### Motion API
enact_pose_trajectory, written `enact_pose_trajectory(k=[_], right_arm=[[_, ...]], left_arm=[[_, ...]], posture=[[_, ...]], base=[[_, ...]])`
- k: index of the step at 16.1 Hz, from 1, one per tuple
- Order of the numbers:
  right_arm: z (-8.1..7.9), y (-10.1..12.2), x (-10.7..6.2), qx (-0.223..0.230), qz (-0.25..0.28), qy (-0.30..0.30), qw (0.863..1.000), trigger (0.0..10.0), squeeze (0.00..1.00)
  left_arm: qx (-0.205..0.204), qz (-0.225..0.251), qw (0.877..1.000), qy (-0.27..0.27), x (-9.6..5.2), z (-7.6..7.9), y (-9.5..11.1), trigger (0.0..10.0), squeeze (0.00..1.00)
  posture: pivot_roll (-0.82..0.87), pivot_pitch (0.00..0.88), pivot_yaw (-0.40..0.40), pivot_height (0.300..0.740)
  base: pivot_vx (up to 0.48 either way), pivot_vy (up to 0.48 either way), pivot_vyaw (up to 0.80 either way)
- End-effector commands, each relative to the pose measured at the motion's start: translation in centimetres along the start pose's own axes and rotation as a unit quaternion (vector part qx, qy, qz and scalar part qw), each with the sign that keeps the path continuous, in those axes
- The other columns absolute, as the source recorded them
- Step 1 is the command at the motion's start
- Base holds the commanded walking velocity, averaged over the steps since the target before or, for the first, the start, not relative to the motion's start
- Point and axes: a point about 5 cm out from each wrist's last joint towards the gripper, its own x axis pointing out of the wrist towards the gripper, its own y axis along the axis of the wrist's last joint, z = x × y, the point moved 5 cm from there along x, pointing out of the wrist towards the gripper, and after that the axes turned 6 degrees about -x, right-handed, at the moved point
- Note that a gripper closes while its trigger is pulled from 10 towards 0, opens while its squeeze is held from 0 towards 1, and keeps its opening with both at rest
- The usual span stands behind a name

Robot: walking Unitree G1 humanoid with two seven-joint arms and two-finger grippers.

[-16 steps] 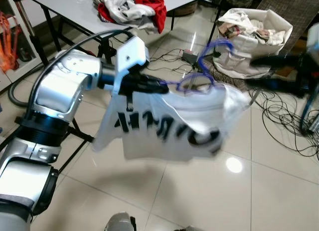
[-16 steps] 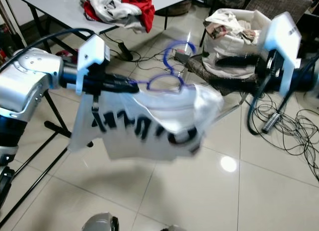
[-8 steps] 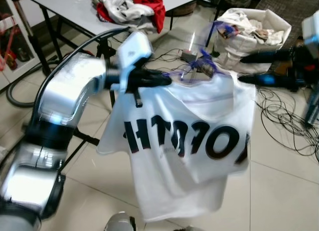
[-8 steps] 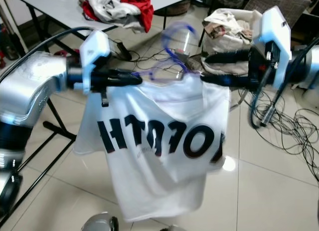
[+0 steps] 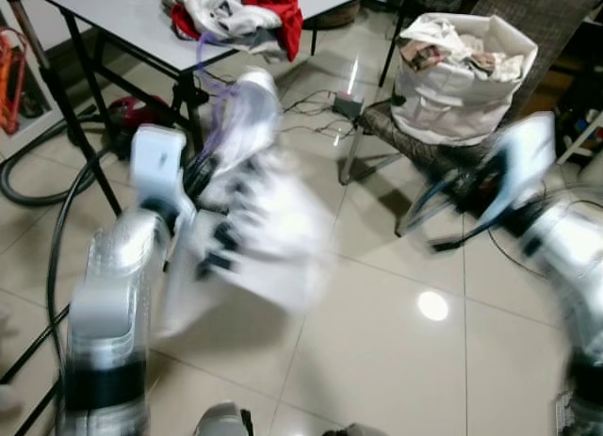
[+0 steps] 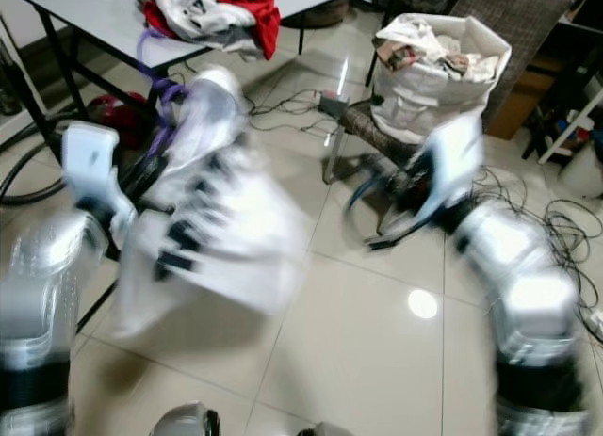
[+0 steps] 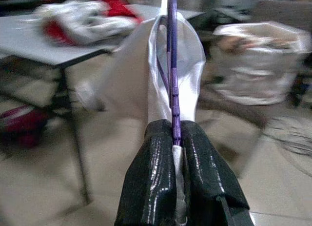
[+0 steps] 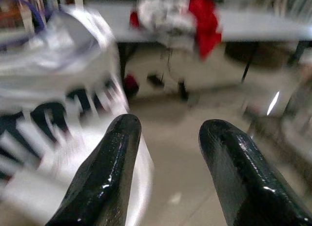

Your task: Hang hanger

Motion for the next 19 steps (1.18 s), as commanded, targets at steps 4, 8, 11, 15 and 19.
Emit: enact_pose_trajectory(k=[4, 8, 11, 15, 19], right_arm=[[-3.6, -2.0, 0.7, 0.014, -0.013, -0.006, 1.0, 10.0, 0.0], [-6.0, -3.5, 1.4, 0.013, -0.039, 0.032, 0.999, 10.0, 0.0], [-7.0, -3.8, 2.0, 0.011, -0.043, 0.046, 0.998, 10.0, 0.0], [-6.3, -4.0, 2.7, 0.003, -0.055, 0.037, 0.998, 10.0, 0.0], [-5.2, -3.7, 3.1, 0.022, -0.053, 0.01, 0.998, 10.0, 0.0]], left_arm=[[0.027, 0.022, 0.991, 0.132, -1.9, -1.4, 0.3, 10.0, 0.0], [0.046, 0.018, 0.987, 0.154, -2.4, -1.4, -0.3, 10.0, 0.0], [0.041, 0.023, 0.986, 0.162, -2.6, -1.2, 0.2, 10.0, 0.0], [0.038, 0.028, 0.982, 0.183, -2.4, -1.9, 1.2, 10.0, 0.0], [0.028, 0.035, 0.984, 0.17, -1.2, -2.0, 2.2, 10.0, 0.0]], posture=[[0.01, 0.043, -0.083, 0.74], [0.03, 0.047, -0.101, 0.74], [0.05, 0.05, -0.117, 0.74], [0.06, 0.056, -0.129, 0.74], [0.06, 0.061, -0.126, 0.74]], base=[[0.0, 0.0, 0.7], [0.0, 0.0, 0.8], [0.104, 0.0, 0.8], [0.425, 0.0, 0.8], [0.471, 0.0, 0.0]])
